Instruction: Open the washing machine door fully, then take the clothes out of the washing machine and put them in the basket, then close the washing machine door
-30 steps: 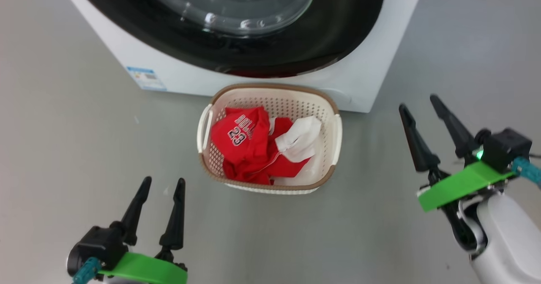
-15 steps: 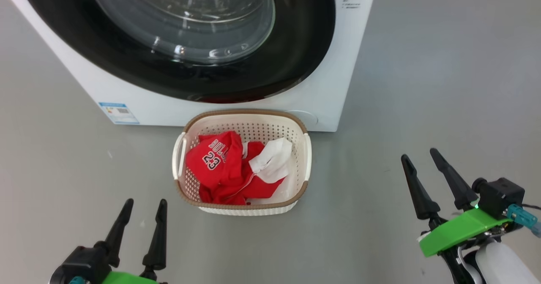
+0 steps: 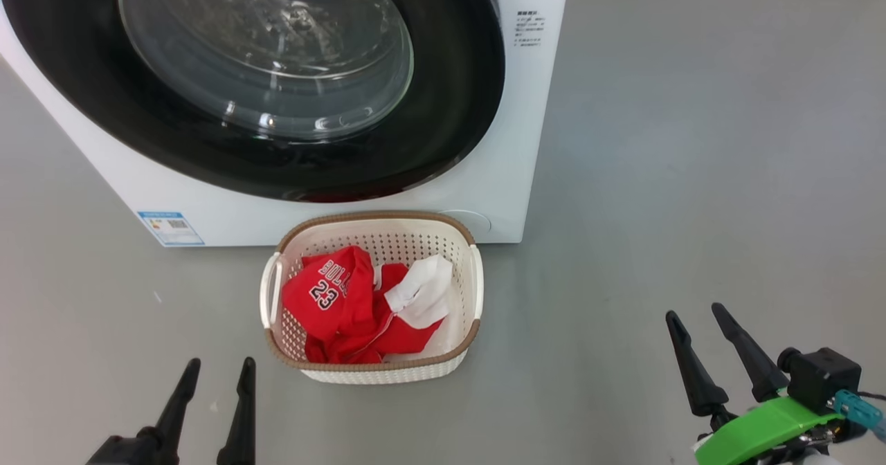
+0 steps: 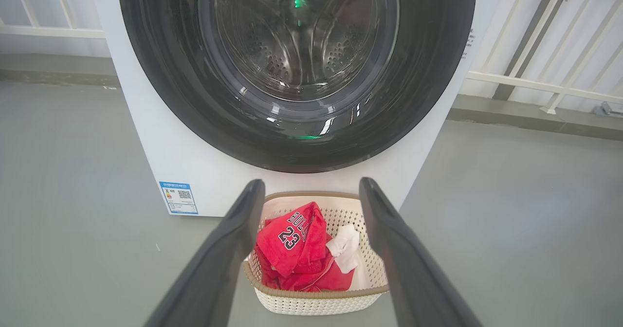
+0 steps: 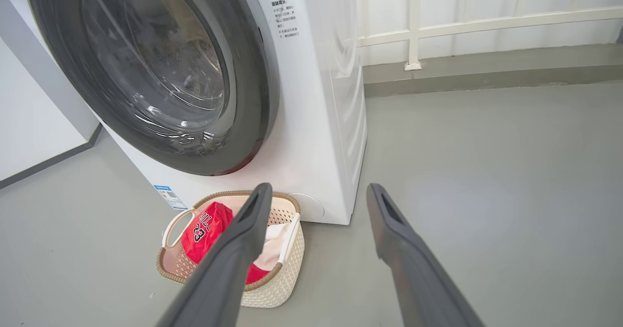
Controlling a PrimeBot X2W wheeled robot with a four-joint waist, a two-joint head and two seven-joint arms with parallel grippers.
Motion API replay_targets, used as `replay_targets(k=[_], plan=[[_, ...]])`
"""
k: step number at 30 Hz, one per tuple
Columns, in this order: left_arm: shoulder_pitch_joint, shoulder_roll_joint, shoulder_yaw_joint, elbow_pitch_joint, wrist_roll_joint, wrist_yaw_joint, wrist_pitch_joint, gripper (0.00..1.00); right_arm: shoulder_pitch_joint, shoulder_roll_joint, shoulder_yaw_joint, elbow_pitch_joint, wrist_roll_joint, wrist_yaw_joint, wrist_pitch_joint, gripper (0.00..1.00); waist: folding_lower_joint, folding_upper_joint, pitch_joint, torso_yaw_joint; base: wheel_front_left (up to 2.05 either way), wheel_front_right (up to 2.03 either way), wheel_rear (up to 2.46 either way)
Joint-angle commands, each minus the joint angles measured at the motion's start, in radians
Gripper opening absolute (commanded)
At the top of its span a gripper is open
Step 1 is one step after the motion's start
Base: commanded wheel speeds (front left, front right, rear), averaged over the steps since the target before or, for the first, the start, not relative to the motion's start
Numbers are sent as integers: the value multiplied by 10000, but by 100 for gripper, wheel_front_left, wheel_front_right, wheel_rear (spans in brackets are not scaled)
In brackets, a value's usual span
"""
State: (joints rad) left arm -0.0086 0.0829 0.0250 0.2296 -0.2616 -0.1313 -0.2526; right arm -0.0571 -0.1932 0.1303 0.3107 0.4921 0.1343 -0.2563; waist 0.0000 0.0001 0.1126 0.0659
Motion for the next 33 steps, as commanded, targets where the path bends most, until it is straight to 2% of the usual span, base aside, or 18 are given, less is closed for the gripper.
replay_targets(k=[1,17,33], plan=[[33,223,361,-320,104,6,-92,100,160,-112,76,-280,-48,-36,-55,100,0,-1,-157,-122,0,0,0],[702,235,521,-431,60,6,-92,100,1234,-29,-404,-402,-77,-36,-55,100,0,-1,-662,-376,0,0,0],[720,212,489,-491,70,6,-92,100,1355,-13,-506,-498,-149,-36,-55,100,0,-1,-631,-309,0,0,0]])
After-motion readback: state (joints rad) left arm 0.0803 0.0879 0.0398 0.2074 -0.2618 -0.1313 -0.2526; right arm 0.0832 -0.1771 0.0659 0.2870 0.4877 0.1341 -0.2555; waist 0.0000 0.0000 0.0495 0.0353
